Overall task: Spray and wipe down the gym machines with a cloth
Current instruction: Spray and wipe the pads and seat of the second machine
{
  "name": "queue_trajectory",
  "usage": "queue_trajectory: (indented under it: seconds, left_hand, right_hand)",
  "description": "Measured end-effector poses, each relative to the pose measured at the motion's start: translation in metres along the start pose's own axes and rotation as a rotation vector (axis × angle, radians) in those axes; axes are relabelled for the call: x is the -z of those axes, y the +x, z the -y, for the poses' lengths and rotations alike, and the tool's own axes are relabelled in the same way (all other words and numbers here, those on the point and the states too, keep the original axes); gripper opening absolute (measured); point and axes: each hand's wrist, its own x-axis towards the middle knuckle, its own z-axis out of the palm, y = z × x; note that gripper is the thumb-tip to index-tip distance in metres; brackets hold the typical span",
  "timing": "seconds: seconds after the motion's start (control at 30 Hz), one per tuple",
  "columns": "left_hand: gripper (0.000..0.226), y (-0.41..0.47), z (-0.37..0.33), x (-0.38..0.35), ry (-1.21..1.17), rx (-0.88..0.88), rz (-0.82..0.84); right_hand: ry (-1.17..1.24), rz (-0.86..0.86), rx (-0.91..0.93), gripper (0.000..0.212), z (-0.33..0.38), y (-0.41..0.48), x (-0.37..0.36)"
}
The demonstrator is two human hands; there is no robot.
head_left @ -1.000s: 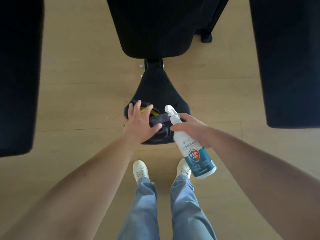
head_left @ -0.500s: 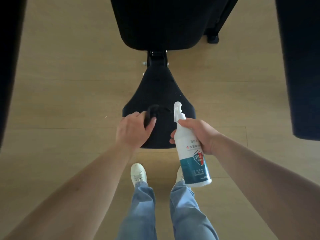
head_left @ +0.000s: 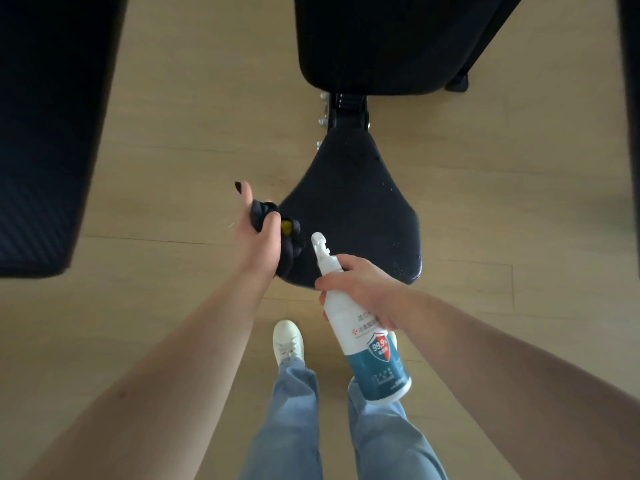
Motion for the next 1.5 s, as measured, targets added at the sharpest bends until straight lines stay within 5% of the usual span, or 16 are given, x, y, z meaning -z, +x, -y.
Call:
queue_trajectory:
  seconds: [0.13,0.47,0.57,0.63,0.83,1.07,1.13,1.3,1.5]
  left_hand:
    - [0.016,-0.006,-0.006,0.008,0.071,0.064,-0.079]
    - [0.036,-0.038,-0.015,-0.006,0.133,0.039,0.052]
    - [0.015,-0.050,-0.017,-0.019,0.263,-0.033,0.099]
    - [0.026,-0.051,-0.013,-0.027,0.292,-0.038,0.115]
    - [0.040,-0.046,0.007,-0.043,0.840,-0.356,0.262]
    - [0.057,-0.064,0.022,-0.088,0.837,-0.698,0.412]
    - [0.053,-0.064,0.026,-0.110,0.851,-0.727,0.377]
    - [0.057,-0.078,0.057,-0.165,1.502,-0.526,0.337]
    - [0.037,-0.046,0.073,-0.170,1.445,-0.911,0.489]
  right_hand:
    - [0.029,0.006,-0.033,0.025,-0.006,-0.003,-0.023]
    - [0.285,-0.184,-0.097,0.029,-0.042,-0.042,-0.003]
    - [0.426,-0.246,-0.092,0.029,-0.053,-0.056,0.013]
    - [0.466,-0.288,-0.070,0.029,-0.057,-0.063,0.023]
    - [0.497,-0.324,-0.063,0.035,-0.068,-0.075,0.042]
    - [0.651,-0.345,-0.041,0.037,-0.078,-0.072,0.059]
    - [0.672,-0.311,-0.031,0.036,-0.080,-0.073,0.065]
    - [0.743,-0.312,-0.002,0.026,-0.093,-0.077,0.081]
    - [0.748,-0.315,0.026,0.022,-0.100,-0.070,0.094]
